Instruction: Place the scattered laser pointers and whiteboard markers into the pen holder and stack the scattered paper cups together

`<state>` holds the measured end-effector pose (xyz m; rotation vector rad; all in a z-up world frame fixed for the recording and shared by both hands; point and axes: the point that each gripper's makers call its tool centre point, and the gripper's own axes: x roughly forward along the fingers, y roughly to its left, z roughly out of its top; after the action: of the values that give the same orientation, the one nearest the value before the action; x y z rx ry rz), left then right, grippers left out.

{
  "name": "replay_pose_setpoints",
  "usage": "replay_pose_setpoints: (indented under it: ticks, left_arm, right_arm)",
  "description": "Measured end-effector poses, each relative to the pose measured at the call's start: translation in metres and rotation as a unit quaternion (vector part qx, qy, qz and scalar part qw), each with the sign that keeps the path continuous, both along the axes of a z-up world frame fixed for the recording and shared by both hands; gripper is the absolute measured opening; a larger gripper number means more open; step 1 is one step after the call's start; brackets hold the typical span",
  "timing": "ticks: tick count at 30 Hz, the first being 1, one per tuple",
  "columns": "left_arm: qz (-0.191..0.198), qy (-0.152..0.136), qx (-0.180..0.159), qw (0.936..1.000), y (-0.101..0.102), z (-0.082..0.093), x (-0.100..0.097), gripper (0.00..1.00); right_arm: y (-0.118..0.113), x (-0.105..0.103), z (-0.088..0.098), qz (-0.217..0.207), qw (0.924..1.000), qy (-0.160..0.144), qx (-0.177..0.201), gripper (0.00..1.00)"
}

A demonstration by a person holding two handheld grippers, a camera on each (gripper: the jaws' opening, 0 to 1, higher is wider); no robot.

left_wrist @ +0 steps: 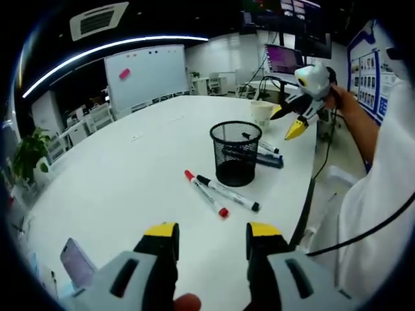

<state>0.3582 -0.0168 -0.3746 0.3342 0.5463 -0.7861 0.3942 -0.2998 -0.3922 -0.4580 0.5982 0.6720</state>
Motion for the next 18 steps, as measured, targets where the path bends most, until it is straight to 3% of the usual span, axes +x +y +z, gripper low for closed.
replay_pose_setpoints:
  ticks: [18]
  left_arm:
    - [0.007, -0.002, 0.002, 1.0000, 0.0019, -0.0005, 0.0009, 0.38]
  right_arm:
    - [-0.0036, 0.0007, -0.0084, -0.023, 0.9995, 0.021, 0.000, 0.49]
